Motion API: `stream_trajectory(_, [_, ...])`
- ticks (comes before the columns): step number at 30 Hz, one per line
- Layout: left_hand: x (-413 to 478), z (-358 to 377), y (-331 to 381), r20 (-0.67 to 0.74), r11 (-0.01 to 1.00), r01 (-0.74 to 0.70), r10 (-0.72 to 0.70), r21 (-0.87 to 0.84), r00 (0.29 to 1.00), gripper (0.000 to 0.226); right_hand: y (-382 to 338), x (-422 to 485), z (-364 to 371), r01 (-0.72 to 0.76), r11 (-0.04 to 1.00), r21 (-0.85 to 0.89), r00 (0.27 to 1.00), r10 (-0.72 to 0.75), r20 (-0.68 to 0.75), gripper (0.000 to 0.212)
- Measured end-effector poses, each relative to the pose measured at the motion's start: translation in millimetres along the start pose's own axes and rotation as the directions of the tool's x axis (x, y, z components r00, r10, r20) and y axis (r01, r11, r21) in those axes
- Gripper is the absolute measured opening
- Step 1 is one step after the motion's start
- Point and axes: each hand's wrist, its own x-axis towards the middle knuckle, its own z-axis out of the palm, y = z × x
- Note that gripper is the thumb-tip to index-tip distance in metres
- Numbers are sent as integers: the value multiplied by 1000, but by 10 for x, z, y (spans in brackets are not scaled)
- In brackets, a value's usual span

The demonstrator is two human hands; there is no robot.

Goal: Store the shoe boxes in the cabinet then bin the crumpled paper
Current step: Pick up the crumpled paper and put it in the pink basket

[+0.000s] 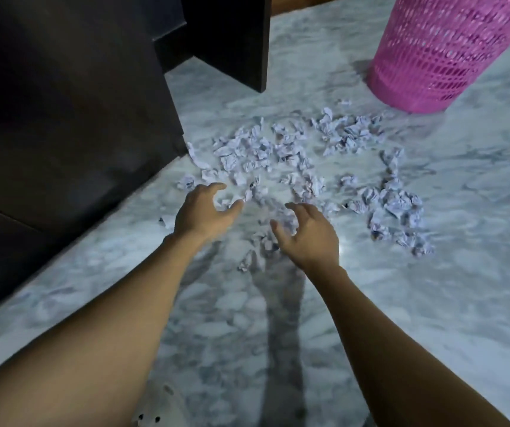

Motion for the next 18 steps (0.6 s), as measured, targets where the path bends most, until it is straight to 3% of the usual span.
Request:
stream_trajectory(3, [-99, 190, -274, -137, 989, 9, 11, 144, 991, 66, 163, -252, 247, -71, 991, -110, 980, 49, -195, 69])
stream_trajectory(7, [-122, 286, -613, -263, 976, 185, -149, 119, 953, 85, 287, -396, 461, -111, 986, -126, 988, 96, -121, 91])
stream_trajectory(12, [8, 291, -757, -168, 924, 383, -376, 11, 911, 103, 263, -383, 663, -22, 1000, -21, 994, 20, -105, 104])
stream_trajectory(15, [23, 344, -875, -90, 948, 314, -309, 43, 947, 98, 267, -349, 700, 41, 999, -26, 990, -44, -135, 103])
stream_trajectory(18, [-131, 473, -900, -73, 986, 135, -128, 98, 989, 90, 316, -313, 703, 102, 992, -78, 981, -113, -156, 100])
